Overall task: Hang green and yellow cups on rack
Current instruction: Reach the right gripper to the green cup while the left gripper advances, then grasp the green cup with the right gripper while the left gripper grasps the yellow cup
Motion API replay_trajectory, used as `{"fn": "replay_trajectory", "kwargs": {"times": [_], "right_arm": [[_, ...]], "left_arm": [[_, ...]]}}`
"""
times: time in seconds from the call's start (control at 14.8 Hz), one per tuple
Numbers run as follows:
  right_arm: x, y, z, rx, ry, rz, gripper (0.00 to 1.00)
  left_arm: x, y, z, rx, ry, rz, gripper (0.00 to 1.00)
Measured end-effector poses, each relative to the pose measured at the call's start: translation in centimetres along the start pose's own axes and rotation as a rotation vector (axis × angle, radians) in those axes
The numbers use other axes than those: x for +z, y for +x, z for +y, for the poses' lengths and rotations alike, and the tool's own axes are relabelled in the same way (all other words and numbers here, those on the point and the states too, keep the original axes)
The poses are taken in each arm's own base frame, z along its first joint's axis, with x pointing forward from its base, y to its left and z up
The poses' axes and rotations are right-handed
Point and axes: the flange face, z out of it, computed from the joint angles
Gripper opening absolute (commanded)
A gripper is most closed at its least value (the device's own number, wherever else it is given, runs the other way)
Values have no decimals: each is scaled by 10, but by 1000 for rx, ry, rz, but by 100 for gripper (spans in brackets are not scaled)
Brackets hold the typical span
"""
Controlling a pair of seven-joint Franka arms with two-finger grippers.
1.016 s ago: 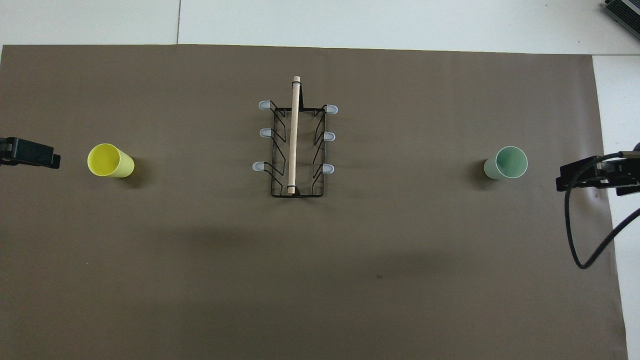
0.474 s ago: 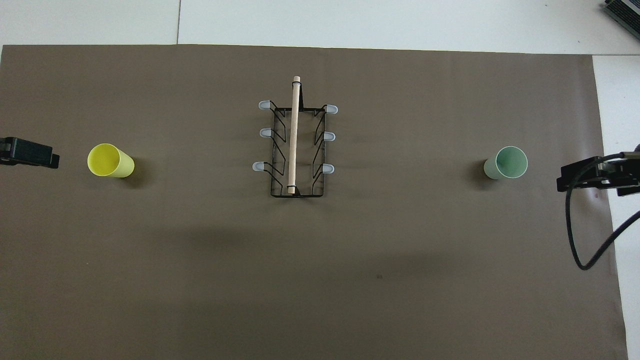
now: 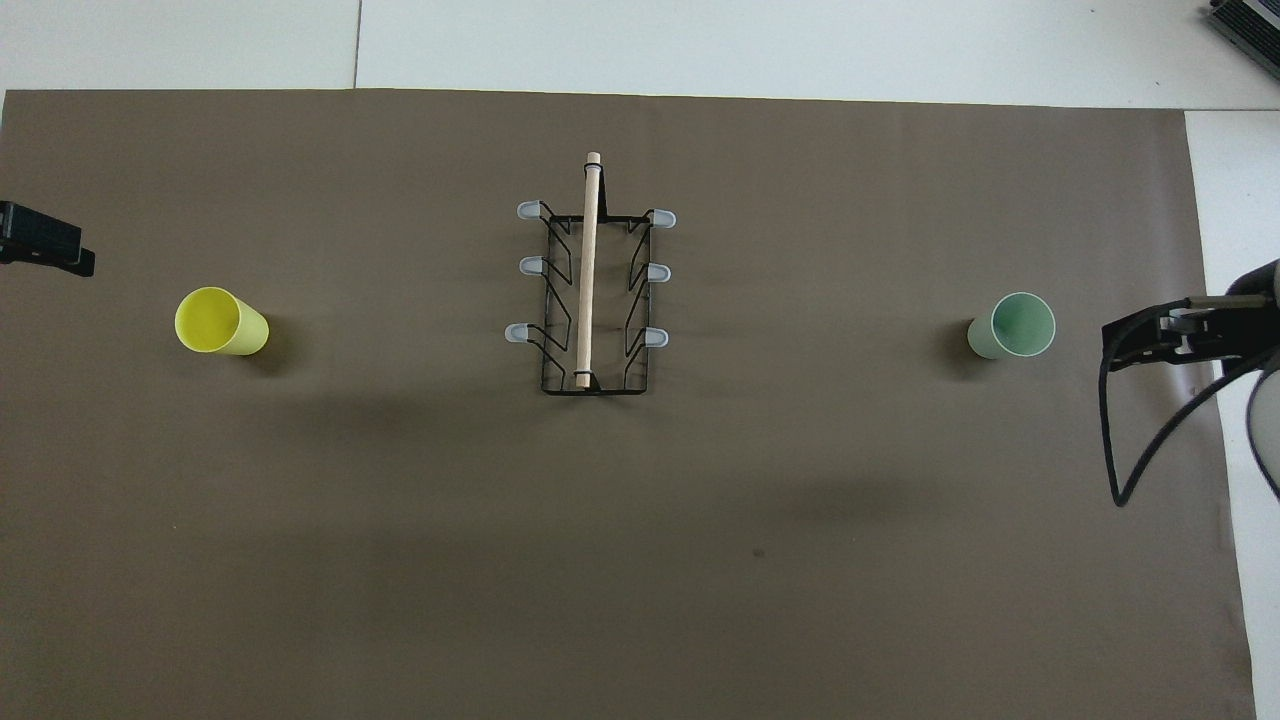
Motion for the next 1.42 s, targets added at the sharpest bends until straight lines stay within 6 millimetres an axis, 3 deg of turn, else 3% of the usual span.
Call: {"fn": "replay_trajectory", "kwargs": {"times": [0.2,0.34,0.47,0.68,1.08,1.42], "right_arm": [[62,39,-17,-52,-54,-38,100],[106,61,-39,-123,-115,-63,100],[136,75,-56,-220,-163,-76,100],[166,91,-77,-416,-292,-64,100],[220,88,-155,-942,-578,-205,100],[249,84,-154,-1450,-743,-400,100]], "left_arm": [[22,38,-9,-39,12,13,100],[35,49,-19,-90,-6,12,100],[50,54,-43,-206,-72,6,100],[87,59,-79,-348,-109,-36,100],[132,69,-98,-688,-191,-82,100],[183,53,-125,-996,-328,-176,100]]}}
